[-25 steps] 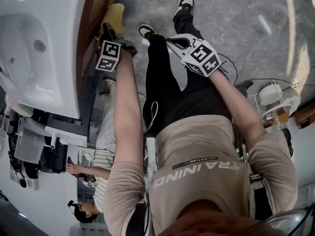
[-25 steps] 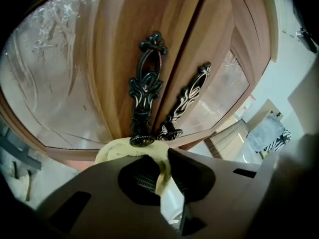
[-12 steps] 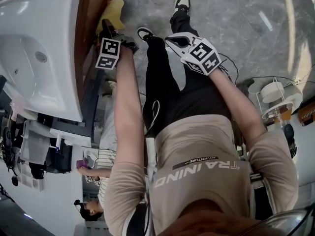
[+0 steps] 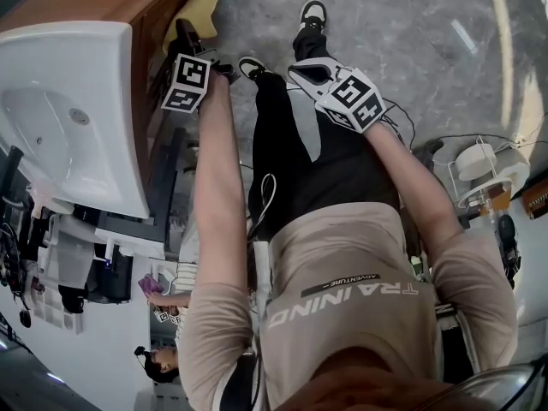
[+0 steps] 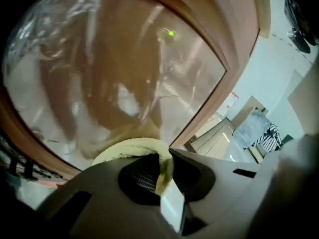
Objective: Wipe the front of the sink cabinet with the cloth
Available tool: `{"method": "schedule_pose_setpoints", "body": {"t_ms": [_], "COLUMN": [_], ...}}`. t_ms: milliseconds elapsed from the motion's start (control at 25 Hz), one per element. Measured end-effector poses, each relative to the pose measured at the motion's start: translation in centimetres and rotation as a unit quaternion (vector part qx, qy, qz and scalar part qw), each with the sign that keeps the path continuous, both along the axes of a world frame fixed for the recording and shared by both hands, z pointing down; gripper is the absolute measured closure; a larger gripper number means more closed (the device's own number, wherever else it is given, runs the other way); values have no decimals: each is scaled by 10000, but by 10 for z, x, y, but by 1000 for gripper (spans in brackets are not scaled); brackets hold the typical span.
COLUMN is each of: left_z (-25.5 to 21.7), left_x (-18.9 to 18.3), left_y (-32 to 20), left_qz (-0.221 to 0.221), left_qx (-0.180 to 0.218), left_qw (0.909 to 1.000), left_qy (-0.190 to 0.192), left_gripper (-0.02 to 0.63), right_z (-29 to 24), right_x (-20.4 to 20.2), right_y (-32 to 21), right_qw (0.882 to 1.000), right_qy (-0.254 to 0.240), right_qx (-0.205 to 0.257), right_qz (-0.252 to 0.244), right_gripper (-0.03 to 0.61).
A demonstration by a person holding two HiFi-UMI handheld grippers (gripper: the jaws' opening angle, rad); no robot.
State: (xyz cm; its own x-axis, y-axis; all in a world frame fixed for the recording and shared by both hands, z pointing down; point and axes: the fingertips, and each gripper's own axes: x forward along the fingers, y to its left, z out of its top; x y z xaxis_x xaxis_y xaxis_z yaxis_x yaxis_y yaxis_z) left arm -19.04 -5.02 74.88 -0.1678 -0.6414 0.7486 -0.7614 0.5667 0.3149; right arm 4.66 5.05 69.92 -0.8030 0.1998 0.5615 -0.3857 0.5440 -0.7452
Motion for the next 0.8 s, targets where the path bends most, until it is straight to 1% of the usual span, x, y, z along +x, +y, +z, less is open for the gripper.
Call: {"method": "schedule_pose_setpoints", "body": {"t_ms": [120,280,480,680,800], "left_z": [1,2,3,0,-13], "left_x": [8,21,36,47,57], "left_y": [-23,-47,-67,-89,-96], "left_qz": [101,255,368,365,524], "left_qx": [55,33,0,214,359], "left_qw": [9999,9996,9992,9986,9975], "left_qy": [47,112,171,313,311], "left_gripper": [574,574,574,574,574], "right_z": [5,7,8,8,4], "right_x": [5,14,19,16,15], "right_y": [-9,-19,-35,-60,-64], "right_qw": [10000,9998,9998,9996,9997], "right_qy": [47,82,61,15,-13], "right_qx": [-32,-103,-80,64,130], "right_qz": [50,151,168,260,217], "right_gripper": [566,566,566,566,566]}}
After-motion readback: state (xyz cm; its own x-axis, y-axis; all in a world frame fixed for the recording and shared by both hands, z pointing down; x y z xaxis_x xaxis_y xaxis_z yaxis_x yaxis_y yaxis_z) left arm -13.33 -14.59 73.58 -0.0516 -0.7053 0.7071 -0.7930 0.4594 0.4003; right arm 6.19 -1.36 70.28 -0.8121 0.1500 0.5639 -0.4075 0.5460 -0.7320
